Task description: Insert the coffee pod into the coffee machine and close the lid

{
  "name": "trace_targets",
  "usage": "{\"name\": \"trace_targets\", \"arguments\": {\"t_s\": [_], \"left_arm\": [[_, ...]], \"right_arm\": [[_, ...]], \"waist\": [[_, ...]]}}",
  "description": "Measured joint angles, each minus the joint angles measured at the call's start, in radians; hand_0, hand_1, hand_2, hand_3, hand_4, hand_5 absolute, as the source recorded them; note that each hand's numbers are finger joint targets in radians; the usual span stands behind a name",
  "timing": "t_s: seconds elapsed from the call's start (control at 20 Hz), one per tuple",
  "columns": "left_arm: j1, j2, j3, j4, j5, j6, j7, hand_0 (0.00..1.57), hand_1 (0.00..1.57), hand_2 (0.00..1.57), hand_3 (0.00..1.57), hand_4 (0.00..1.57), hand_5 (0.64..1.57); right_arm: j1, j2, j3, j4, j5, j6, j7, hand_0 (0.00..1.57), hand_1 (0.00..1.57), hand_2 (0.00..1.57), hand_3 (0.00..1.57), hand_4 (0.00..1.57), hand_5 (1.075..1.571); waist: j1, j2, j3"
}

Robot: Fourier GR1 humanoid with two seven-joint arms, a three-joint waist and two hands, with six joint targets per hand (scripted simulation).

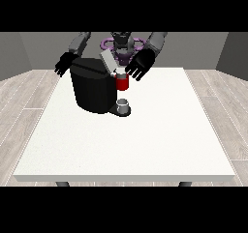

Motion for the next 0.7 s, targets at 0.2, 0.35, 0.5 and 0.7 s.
{"name": "trace_targets", "arguments": {"t_s": [0.2,0.35,0.5,0.7], "left_arm": [[0.001,0.011,-0.028,-0.002,-0.025,-0.033,-0.02,0.0,0.0,0.0,0.0,0.0,1.571],[0.002,0.034,-0.028,0.014,-0.038,-0.041,-0.022,0.0,0.0,0.0,0.0,0.0,1.571],[0.006,0.034,-0.032,0.012,-0.048,-0.044,-0.025,0.0,0.0,0.0,0.0,0.0,1.571],[0.024,0.01,-0.042,0.006,-0.057,-0.049,-0.019,0.0,0.0,0.0,0.0,0.0,1.571]], "right_arm": [[-0.002,0.004,0.0,0.01,0.001,-0.006,0.005,0.0,0.0,0.0,0.0,0.44,1.571],[0.002,0.02,0.031,-0.018,0.022,-0.021,0.025,0.0,0.0,0.0,0.0,0.36,1.571],[0.014,0.023,0.034,-0.016,0.027,-0.026,0.017,0.0,0.0,0.0,0.0,0.34,1.571],[0.036,0.025,0.028,-0.002,0.021,-0.023,0.016,0.0,0.0,0.0,0.0,0.42,1.571]], "waist": [[0.006,-0.004,0.0005],[-0.012,-0.006,0.0009],[-0.011,-0.013,0.0007],[0.003,-0.043,-0.0001]]}}
